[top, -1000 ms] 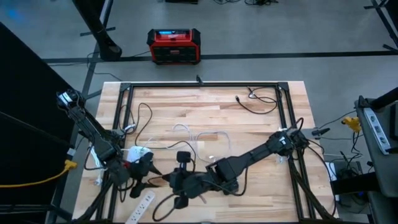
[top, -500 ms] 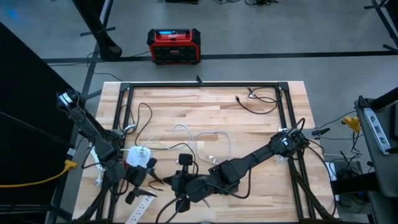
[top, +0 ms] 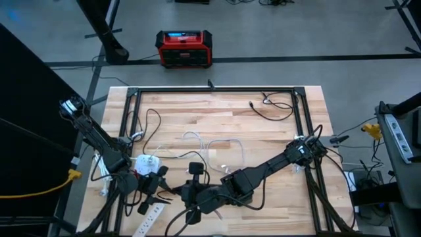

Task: Insert USB
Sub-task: Insert the middle left black charger cable into the bottom white outlet extension

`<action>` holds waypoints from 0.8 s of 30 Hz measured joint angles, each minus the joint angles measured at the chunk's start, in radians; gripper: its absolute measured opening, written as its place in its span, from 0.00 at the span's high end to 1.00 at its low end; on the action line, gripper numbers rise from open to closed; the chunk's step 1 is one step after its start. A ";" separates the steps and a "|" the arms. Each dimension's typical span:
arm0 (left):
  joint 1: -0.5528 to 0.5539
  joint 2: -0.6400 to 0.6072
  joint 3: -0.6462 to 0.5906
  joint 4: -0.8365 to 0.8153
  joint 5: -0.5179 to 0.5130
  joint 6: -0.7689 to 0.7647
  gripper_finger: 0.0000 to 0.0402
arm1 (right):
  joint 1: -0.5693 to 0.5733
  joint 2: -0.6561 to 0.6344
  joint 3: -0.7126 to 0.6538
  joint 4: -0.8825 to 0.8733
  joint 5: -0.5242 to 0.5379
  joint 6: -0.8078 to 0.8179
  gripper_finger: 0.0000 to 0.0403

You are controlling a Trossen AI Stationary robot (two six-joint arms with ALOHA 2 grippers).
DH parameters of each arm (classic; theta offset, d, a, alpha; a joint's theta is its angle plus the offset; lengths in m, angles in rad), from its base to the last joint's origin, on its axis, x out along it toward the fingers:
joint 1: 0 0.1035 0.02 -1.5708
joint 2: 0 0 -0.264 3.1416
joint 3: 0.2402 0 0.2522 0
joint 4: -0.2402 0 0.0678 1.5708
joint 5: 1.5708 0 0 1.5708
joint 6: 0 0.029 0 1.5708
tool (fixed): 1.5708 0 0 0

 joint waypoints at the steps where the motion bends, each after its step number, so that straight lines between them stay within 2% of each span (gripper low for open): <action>1: 0.000 -0.004 0.001 -0.003 0.000 0.000 0.63 | 0.000 0.000 0.000 -0.002 0.000 0.000 1.00; 6: 0.000 -0.010 0.019 -0.031 0.000 -0.002 0.67 | 0.000 0.000 0.000 -0.004 0.000 -0.001 1.00; 13: 0.000 -0.011 0.073 -0.176 0.002 -0.016 0.75 | 0.000 0.000 0.000 -0.007 0.000 -0.001 1.00; 24: 0.000 -0.011 0.106 -0.211 0.005 0.001 0.91 | 0.000 0.000 0.000 -0.025 -0.001 0.008 1.00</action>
